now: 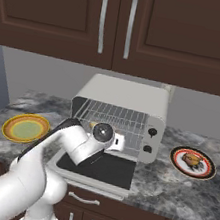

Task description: Open the toaster oven door. Place the hotdog bun on the bottom rack in the toaster oven and place the chicken drumstick on the top rack.

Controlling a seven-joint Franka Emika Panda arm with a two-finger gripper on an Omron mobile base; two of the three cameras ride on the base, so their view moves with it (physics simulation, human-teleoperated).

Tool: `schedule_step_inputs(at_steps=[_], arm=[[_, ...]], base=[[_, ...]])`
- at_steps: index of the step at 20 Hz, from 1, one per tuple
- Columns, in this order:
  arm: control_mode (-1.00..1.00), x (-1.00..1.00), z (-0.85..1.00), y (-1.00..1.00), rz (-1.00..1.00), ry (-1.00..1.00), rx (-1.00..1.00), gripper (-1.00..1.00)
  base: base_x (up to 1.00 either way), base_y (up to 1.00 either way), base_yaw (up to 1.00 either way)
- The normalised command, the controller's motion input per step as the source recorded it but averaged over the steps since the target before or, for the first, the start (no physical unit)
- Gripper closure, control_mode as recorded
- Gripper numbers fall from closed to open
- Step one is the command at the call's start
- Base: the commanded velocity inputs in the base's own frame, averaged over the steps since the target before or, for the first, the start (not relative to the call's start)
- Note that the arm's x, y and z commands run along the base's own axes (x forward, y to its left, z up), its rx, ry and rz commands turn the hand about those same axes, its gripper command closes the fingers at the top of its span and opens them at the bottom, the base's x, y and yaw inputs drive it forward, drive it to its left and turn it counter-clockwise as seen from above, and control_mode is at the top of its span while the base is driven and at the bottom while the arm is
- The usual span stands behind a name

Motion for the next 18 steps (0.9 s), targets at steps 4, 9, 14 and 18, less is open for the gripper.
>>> schedule_step_inputs(at_steps=[4,9,14,18], arm=[[-1.00,-0.27,0.36,-0.14,0.32,-0.26,0.00,-1.00],[-1.00,-0.17,0.33,-0.18,0.28,-0.19,0.00,-1.00],[-1.00,-0.05,0.29,-0.19,0.23,-0.16,0.01,-1.00],[-1.00,0.00,0.34,-0.08,0.07,-0.04,0.13,-1.00]], base=[[0.00,0.00,0.00],[0.00,0.00,0.00],[0.00,0.00,0.00],[0.00,0.00,0.00]])
